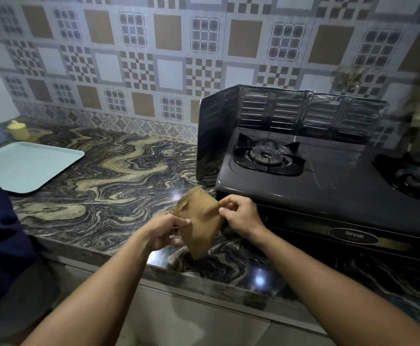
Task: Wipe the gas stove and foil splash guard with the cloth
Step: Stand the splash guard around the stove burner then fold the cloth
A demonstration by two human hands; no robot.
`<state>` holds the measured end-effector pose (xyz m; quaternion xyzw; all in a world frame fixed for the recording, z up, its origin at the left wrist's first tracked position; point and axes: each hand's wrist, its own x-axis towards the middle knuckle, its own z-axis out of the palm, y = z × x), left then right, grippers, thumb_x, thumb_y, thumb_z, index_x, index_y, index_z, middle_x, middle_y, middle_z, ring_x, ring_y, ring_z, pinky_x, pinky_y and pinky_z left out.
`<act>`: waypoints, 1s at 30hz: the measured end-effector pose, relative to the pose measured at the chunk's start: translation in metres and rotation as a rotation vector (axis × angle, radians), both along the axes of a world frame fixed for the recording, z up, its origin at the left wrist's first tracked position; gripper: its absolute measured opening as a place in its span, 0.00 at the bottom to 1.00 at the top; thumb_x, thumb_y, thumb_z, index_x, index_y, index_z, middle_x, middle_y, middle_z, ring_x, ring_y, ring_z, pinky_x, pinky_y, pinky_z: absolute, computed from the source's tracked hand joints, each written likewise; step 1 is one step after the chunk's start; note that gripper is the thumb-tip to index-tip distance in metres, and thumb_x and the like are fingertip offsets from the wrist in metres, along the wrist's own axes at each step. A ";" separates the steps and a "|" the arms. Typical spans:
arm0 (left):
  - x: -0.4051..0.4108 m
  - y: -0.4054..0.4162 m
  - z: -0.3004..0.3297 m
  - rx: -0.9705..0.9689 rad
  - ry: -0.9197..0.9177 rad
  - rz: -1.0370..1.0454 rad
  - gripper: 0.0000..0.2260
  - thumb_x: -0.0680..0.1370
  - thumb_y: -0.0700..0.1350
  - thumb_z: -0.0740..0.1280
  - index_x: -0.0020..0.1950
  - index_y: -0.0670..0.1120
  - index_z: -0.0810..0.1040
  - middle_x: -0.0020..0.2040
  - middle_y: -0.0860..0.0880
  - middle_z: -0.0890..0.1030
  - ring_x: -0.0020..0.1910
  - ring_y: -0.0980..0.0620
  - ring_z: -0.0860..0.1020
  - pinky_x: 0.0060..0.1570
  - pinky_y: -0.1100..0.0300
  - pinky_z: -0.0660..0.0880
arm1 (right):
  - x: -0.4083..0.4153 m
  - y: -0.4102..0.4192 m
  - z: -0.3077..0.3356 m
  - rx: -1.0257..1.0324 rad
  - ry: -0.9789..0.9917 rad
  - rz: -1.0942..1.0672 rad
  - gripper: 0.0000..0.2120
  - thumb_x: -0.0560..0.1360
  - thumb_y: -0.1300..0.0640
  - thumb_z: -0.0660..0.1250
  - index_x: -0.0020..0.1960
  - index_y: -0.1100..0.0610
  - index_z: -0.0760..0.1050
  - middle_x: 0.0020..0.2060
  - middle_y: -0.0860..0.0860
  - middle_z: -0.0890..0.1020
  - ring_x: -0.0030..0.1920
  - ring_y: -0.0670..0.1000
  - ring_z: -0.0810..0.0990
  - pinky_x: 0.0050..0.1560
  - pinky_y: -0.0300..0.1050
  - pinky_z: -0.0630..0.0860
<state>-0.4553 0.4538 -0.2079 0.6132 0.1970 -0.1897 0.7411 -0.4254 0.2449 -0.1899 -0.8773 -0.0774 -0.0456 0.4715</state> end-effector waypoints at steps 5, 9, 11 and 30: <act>-0.001 0.009 0.006 0.114 -0.110 0.108 0.10 0.69 0.34 0.74 0.48 0.43 0.80 0.36 0.47 0.83 0.35 0.50 0.80 0.36 0.58 0.77 | 0.004 0.000 -0.006 0.010 -0.019 0.012 0.08 0.71 0.61 0.71 0.48 0.53 0.84 0.30 0.45 0.77 0.30 0.42 0.74 0.40 0.40 0.78; -0.006 0.012 -0.009 0.414 -0.165 0.066 0.10 0.66 0.34 0.78 0.44 0.41 0.81 0.33 0.45 0.81 0.31 0.48 0.79 0.32 0.58 0.75 | -0.006 0.001 -0.024 -0.169 0.013 0.102 0.14 0.70 0.62 0.70 0.54 0.52 0.83 0.32 0.42 0.76 0.32 0.38 0.72 0.42 0.32 0.71; -0.012 0.009 -0.028 0.649 -0.133 -0.083 0.15 0.60 0.41 0.82 0.41 0.41 0.80 0.34 0.46 0.81 0.32 0.49 0.78 0.33 0.57 0.76 | -0.015 0.000 -0.033 -0.278 0.040 0.168 0.15 0.71 0.64 0.68 0.55 0.54 0.83 0.38 0.44 0.79 0.36 0.36 0.74 0.43 0.27 0.68; -0.031 -0.075 -0.053 0.908 -0.242 -0.419 0.18 0.61 0.52 0.80 0.45 0.45 0.82 0.43 0.48 0.85 0.45 0.49 0.83 0.45 0.54 0.80 | -0.032 -0.045 0.010 -0.702 -0.021 0.088 0.09 0.70 0.53 0.70 0.50 0.47 0.83 0.48 0.50 0.85 0.53 0.53 0.82 0.53 0.46 0.78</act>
